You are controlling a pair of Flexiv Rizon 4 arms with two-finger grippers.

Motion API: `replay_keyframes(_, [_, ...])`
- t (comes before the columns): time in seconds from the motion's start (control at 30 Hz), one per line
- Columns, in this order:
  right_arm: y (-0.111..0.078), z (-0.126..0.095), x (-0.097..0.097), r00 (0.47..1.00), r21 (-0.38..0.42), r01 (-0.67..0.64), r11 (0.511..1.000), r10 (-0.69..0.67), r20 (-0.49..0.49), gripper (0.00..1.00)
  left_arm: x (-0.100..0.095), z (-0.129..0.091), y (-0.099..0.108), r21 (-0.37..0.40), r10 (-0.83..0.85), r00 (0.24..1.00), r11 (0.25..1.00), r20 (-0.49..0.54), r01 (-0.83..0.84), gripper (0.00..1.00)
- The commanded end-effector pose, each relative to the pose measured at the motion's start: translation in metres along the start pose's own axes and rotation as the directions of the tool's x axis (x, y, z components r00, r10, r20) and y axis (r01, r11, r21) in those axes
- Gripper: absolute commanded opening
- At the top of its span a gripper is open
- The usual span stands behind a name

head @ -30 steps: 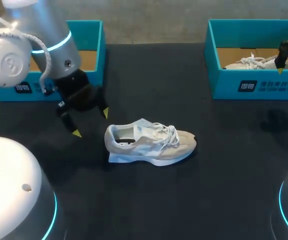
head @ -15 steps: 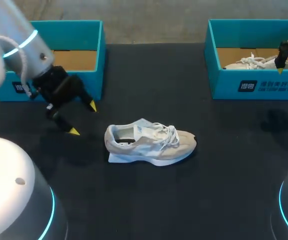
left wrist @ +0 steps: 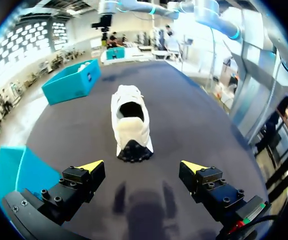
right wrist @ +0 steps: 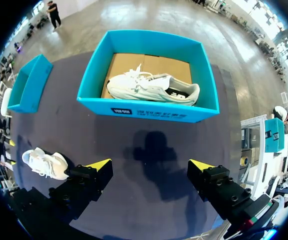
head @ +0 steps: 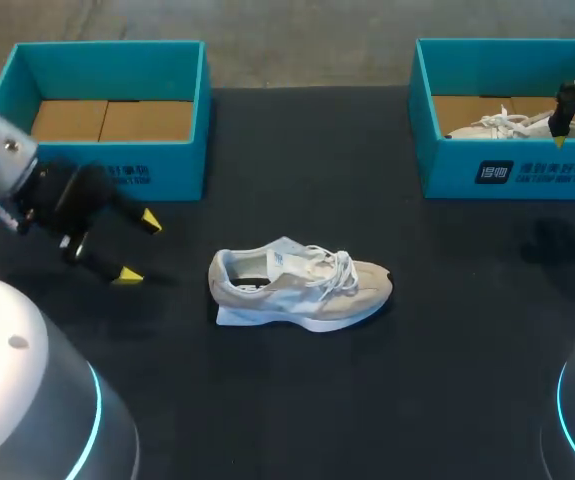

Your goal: Take the shoe out of the shoebox, open the shoe tongue, remove and reinsert the insole, then place the shoe into the shoebox

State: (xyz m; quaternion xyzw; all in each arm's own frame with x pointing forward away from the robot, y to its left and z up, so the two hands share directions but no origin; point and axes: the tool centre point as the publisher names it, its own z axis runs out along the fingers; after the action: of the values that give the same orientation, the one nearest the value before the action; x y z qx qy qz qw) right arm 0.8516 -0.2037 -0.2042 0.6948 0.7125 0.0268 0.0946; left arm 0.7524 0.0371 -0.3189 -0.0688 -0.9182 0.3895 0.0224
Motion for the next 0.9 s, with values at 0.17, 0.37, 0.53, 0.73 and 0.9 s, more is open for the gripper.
replay_keyframes(0.17, [-0.001, 0.0, 0.0, 1.0, -0.002, -0.001, 1.0, 0.001, 0.001, 1.0, 0.002, 0.015, 0.018, 0.089, -0.021, 0.998, 0.996, 0.051, 0.016, 1.0])
replay_keyframes(0.37, [-0.001, 0.0, 0.0, 1.0, -0.002, -0.001, 1.0, 0.001, 0.001, 1.0, 0.001, 0.024, 0.025, 0.107, -0.047, 0.997, 0.993, 0.059, 0.041, 1.0])
replay_keyframes(0.53, [-0.001, 0.0, 0.0, 1.0, -0.002, -0.001, 1.0, 0.001, 0.001, 1.0, 0.0, 0.029, 0.03, 0.098, -0.065, 0.995, 0.994, 0.073, 0.057, 1.0])
replay_keyframes(0.73, [-0.001, 0.0, 0.0, 1.0, -0.002, -0.001, 1.0, 0.001, 0.001, 1.0, 0.0, 0.029, 0.03, 0.098, -0.065, 0.995, 0.994, 0.073, 0.057, 1.0])
replay_keyframes(0.9, [-0.001, 0.0, 0.0, 1.0, -0.002, -0.001, 1.0, 0.001, 0.001, 1.0, 0.0, 0.029, 0.03, 0.098, -0.065, 0.995, 0.994, 0.073, 0.057, 1.0])
